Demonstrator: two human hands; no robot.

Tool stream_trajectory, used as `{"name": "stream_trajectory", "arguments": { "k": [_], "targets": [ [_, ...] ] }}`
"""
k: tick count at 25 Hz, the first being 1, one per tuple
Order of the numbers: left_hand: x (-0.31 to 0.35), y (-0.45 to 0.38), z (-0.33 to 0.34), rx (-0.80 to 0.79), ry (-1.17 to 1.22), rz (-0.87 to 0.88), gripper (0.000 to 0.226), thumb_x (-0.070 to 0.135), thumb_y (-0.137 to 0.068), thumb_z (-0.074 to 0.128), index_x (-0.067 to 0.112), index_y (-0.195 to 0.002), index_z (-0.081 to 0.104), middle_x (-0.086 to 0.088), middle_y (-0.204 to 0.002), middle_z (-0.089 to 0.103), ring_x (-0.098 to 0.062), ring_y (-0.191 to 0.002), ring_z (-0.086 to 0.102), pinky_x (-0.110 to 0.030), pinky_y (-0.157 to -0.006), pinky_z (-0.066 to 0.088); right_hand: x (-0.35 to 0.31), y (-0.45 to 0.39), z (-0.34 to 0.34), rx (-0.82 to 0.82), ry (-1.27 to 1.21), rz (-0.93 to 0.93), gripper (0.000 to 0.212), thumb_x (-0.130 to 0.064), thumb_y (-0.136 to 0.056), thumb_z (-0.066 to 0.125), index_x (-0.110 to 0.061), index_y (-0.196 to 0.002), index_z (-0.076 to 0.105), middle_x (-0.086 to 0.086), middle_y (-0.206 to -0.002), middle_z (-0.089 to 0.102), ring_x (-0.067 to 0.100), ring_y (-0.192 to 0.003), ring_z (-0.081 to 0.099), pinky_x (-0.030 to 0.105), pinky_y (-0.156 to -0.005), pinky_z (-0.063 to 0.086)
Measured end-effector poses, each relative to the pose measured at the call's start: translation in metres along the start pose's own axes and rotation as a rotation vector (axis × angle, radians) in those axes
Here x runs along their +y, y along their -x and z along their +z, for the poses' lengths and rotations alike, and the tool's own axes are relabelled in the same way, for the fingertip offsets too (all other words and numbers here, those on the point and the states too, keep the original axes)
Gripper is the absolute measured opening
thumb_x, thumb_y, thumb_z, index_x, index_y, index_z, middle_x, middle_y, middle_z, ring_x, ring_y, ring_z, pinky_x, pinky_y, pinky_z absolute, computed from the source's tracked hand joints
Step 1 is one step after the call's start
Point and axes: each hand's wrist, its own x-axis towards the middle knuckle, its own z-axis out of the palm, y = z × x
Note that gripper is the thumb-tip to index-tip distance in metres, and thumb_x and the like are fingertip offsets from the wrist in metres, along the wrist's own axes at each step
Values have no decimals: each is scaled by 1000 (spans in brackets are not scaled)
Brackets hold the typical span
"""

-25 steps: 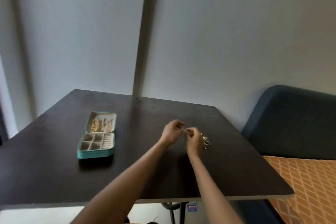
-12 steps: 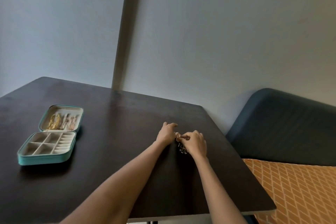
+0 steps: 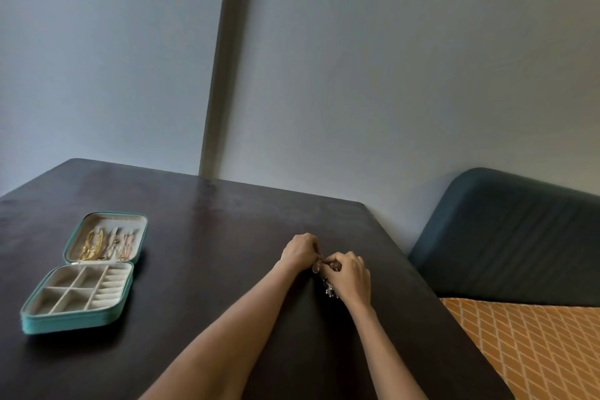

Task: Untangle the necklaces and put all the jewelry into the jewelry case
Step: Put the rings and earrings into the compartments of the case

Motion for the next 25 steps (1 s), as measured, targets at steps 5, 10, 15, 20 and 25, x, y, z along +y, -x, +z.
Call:
{"name": "stream_trajectory", "arguments": {
  "k": [5,10,15,20,25],
  "targets": [
    [-9,7,-8,63,271,-63,3,11,-81,60,11,-81,62,-10,-88,67,-26,-79,65,-31,-59,54,-11,2,3,26,16,-86,28,-52,-86,56,-28,-100,64,-10,-100,62,15,-103,50,32,-81,36],
    [-24,16,-24,70,812,-188,17,8,-83,59,14,-70,50,-6,-78,68,-15,-66,54,-23,-56,41,-15,1,10,1,130,-109,18,-41,-89,59,-35,-102,69,-10,-107,64,15,-106,50,31,-85,35],
    [-32,32,-47,-11,1033,-208,11,6,-89,57,9,-80,52,-6,-68,56,-16,-55,55,-28,-58,46,-33,-5,9,-5,-268,39,10,-32,-88,63,-25,-83,68,-8,-88,68,16,-93,59,33,-82,46],
    [-39,55,-84,-10,1096,-154,19,-3,-94,46,5,-108,56,-8,-77,58,-17,-66,56,-28,-66,50,-89,9,3,-73,-1154,324,6,-11,-95,51,-7,-91,53,8,-81,64,14,-63,56,17,-47,44],
    [-62,101,-151,53,918,-35,24,-5,-90,53,-3,-114,59,-9,-84,63,-16,-72,62,-25,-72,56,-162,33,12,-119,-1257,296,13,-6,-93,55,-9,-106,52,8,-81,62,13,-64,59,17,-49,47]
  ]
}}
